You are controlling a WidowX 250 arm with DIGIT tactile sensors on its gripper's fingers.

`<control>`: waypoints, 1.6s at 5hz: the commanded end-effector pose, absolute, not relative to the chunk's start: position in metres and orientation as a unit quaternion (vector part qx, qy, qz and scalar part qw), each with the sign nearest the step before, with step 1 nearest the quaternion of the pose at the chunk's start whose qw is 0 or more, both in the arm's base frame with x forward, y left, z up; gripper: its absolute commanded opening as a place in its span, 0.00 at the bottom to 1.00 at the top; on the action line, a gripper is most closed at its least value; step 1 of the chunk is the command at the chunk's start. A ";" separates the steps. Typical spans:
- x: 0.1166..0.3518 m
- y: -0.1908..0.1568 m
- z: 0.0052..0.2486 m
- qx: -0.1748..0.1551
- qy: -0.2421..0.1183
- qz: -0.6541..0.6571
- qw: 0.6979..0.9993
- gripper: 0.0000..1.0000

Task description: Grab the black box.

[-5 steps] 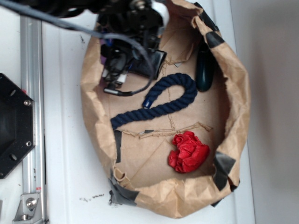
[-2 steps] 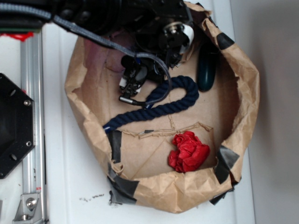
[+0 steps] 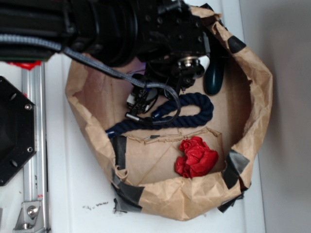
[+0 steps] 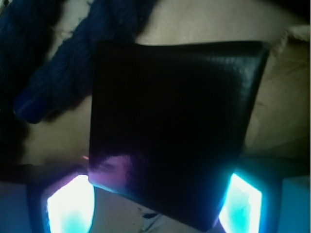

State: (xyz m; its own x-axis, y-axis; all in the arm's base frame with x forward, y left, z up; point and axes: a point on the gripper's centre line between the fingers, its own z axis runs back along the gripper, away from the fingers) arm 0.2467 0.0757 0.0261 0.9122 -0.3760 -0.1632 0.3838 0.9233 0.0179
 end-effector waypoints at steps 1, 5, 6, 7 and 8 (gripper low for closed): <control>0.247 0.083 0.020 0.049 0.056 -0.148 0.986 1.00; 0.238 0.081 0.021 0.022 0.038 -0.134 0.990 1.00; 0.235 0.084 0.026 0.028 0.025 -0.116 0.993 0.00; 0.229 0.087 0.043 0.015 -0.011 -0.112 0.994 0.00; 0.226 0.079 0.073 0.034 -0.044 -0.106 0.993 0.00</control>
